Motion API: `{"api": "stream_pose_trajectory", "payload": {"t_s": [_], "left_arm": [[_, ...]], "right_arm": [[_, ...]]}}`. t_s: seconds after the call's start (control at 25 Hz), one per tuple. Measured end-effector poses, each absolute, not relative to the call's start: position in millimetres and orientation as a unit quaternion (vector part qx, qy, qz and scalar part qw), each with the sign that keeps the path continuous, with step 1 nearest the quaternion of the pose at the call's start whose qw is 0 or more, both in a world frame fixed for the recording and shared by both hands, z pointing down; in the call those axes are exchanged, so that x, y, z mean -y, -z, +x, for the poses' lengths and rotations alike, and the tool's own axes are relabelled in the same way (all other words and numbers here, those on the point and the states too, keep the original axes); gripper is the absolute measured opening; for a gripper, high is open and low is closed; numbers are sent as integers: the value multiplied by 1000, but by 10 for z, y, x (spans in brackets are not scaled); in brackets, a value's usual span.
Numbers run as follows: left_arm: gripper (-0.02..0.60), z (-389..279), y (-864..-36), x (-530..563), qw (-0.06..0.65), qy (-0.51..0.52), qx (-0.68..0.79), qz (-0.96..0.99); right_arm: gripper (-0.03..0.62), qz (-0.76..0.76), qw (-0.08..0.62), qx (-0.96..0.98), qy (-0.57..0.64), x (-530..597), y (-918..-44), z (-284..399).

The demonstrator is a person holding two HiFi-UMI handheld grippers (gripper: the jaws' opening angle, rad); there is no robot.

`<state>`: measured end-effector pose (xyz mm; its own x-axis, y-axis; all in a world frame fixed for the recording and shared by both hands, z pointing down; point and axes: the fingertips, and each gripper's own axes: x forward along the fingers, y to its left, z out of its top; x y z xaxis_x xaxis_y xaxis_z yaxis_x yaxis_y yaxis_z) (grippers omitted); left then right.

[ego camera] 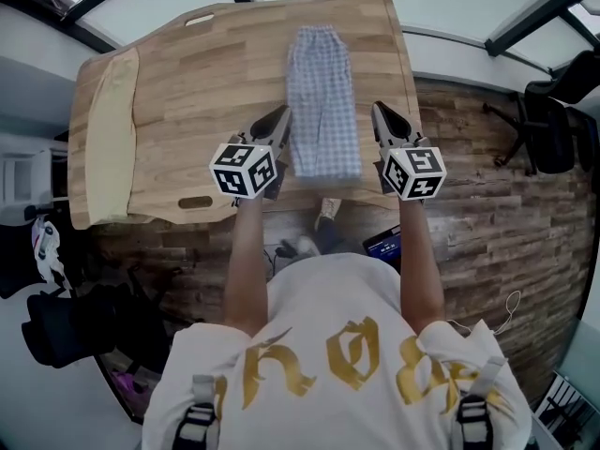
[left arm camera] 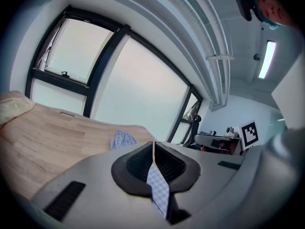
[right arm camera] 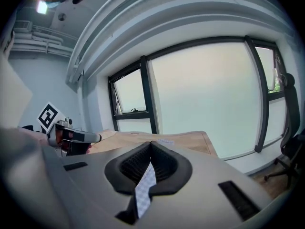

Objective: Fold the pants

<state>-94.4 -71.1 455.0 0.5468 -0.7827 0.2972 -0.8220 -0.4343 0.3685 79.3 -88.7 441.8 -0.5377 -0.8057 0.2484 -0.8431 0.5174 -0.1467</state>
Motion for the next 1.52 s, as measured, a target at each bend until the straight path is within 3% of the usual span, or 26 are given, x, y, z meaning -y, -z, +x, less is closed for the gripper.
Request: {"api": "stream_pose_trajectory", "payload": {"t_s": [0.56,0.6,0.68,0.84,0.88,1.08,1.52], "left_arm": [[53,-606,-5449,-357,278,-177,385,862],[70,-576,-5500,-385,289,-180,369,865],[164,-510,-5610,-423,304,-196,336,870],[207,-427,-5853,-462,290,-270,276,876],[207,-405,-5900,-487,291,-284,256,877],[207,-282,-6048,-567,298,-345,151,877],[207,-257,-6513,-640,264,-457,57,847]], "right_arm": [[25,419,161,889,-88,-144,-5006,684],[25,410,167,892,-90,-172,-5072,660],[25,381,183,902,-90,-228,-5226,579],[25,288,231,925,-90,-377,-5600,378],[31,264,241,928,-106,-425,-5707,339],[186,143,304,923,-186,-642,-6171,207],[198,66,394,915,-53,-583,-6482,115]]}}
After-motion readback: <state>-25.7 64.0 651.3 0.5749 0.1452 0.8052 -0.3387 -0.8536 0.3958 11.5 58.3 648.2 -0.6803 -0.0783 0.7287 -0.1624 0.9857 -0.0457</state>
